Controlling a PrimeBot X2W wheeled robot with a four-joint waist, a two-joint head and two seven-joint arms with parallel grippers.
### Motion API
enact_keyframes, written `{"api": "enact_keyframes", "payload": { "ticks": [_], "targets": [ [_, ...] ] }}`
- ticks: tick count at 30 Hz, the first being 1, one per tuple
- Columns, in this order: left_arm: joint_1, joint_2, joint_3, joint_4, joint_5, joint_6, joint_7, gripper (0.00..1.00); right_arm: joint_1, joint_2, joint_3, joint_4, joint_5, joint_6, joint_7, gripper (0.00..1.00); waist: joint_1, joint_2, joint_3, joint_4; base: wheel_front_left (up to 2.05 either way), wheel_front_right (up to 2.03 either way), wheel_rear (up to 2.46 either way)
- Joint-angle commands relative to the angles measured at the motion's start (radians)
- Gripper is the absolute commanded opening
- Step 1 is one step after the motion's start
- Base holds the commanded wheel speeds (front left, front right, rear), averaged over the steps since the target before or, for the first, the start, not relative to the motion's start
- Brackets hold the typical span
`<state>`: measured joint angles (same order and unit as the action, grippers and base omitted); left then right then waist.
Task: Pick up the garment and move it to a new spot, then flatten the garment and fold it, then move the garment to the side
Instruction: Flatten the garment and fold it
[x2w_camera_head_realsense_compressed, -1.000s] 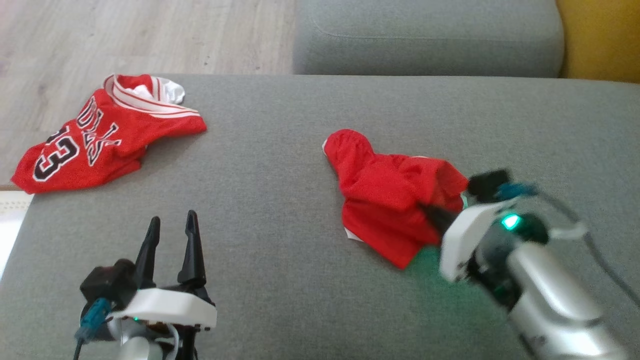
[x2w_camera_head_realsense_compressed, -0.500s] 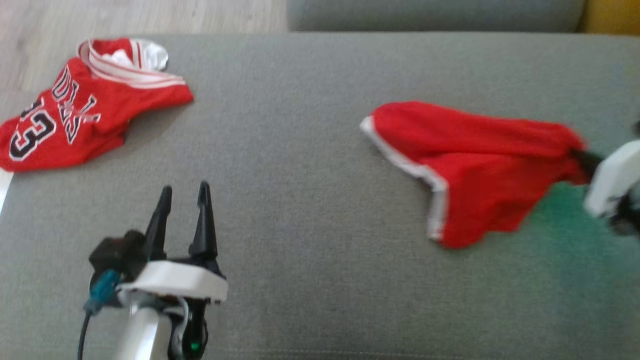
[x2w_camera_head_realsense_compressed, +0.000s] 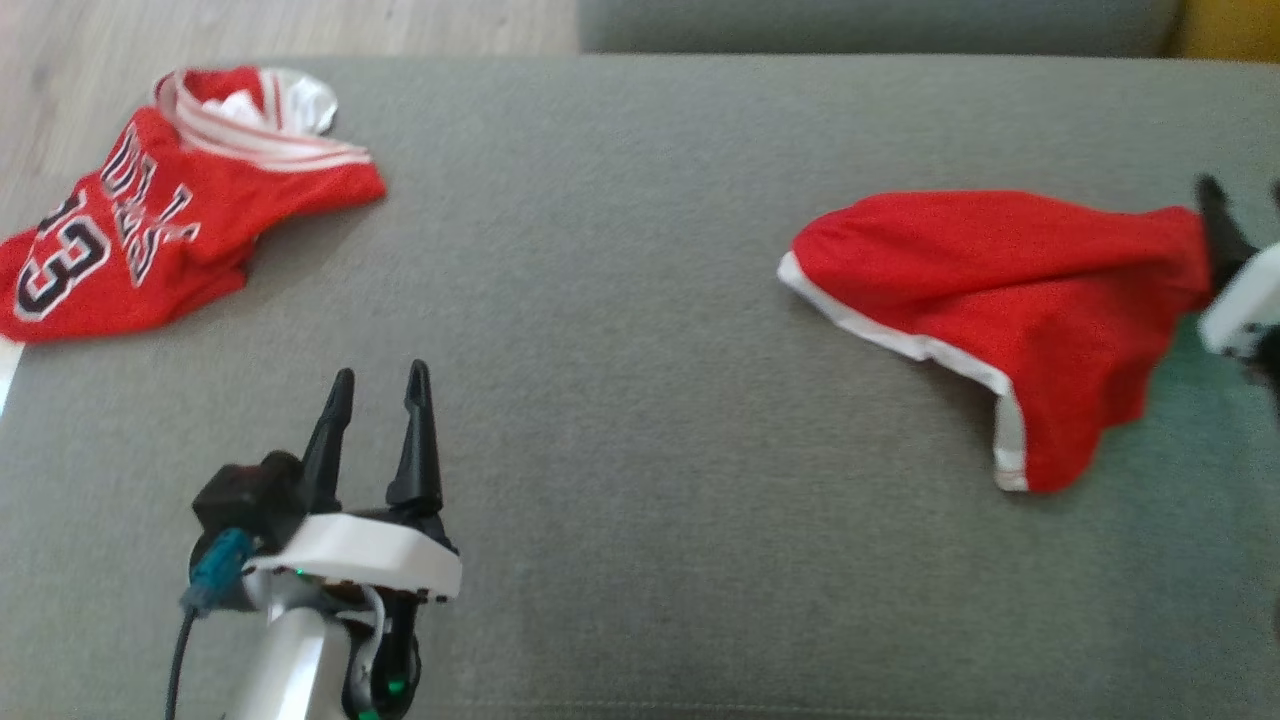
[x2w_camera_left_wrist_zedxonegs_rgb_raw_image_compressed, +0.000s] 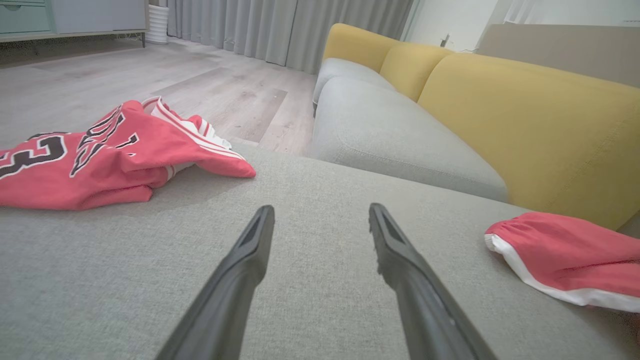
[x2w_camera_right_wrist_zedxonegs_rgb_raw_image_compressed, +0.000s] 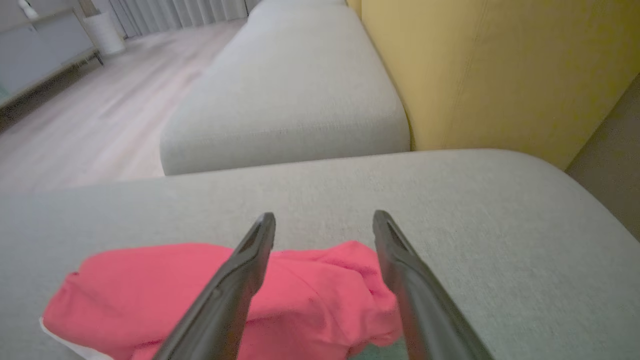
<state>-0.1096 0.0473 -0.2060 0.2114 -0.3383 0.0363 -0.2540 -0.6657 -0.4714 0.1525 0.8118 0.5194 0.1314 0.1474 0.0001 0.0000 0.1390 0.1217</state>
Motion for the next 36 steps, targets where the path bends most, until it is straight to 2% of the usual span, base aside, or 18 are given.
{"api": "enact_keyframes", "payload": {
  "ticks": [1,9,14,19,23,29,36],
  "targets": [
    [-0.027,0.003,0.049,-0.025,-0.001,0.0,-0.008,1.0,-0.007,0.019,0.024,-0.057,0.0,-0.001,-0.069,1.0,-0.0001,0.0,-0.048,-0.047,0.0,0.0,0.0],
    [0.012,0.003,0.082,-0.03,-0.007,-0.001,-0.008,1.0,0.172,0.132,0.031,-0.247,-0.007,-0.001,-0.242,1.0,-0.0001,0.0,-0.12,-0.126,0.0,0.0,0.0],
    [0.025,0.003,0.091,-0.032,-0.007,-0.003,-0.008,1.0,0.3,0.178,0.018,-0.343,-0.032,-0.001,-0.263,1.0,-0.0001,0.0,-0.13,-0.147,0.0,0.0,0.0],
    [0.03,0.003,0.085,-0.038,-0.006,-0.001,-0.008,1.0,0.417,0.22,0.038,-0.412,-0.048,-0.001,-0.162,1.0,-0.0001,0.0,-0.127,-0.153,0.0,0.0,0.0],
    [0.02,0.003,0.075,-0.037,-0.008,0.0,-0.008,1.0,0.45,0.241,0.074,-0.403,-0.071,-0.001,-0.034,1.0,-0.0001,0.0,-0.113,-0.137,0.0,0.0,0.0],
    [0.006,0.003,0.071,-0.022,-0.016,-0.002,-0.008,1.0,0.42,0.293,0.057,-0.316,-0.14,-0.001,0.102,1.0,-0.0001,0.0,-0.094,-0.098,0.0,0.0,0.0],
    [-0.002,0.003,0.066,-0.015,-0.024,0.001,-0.008,1.0,0.367,0.337,-0.014,-0.218,-0.269,-0.001,0.135,1.0,-0.0001,0.0,-0.084,-0.051,0.0,0.0,0.0]
  ]
}}
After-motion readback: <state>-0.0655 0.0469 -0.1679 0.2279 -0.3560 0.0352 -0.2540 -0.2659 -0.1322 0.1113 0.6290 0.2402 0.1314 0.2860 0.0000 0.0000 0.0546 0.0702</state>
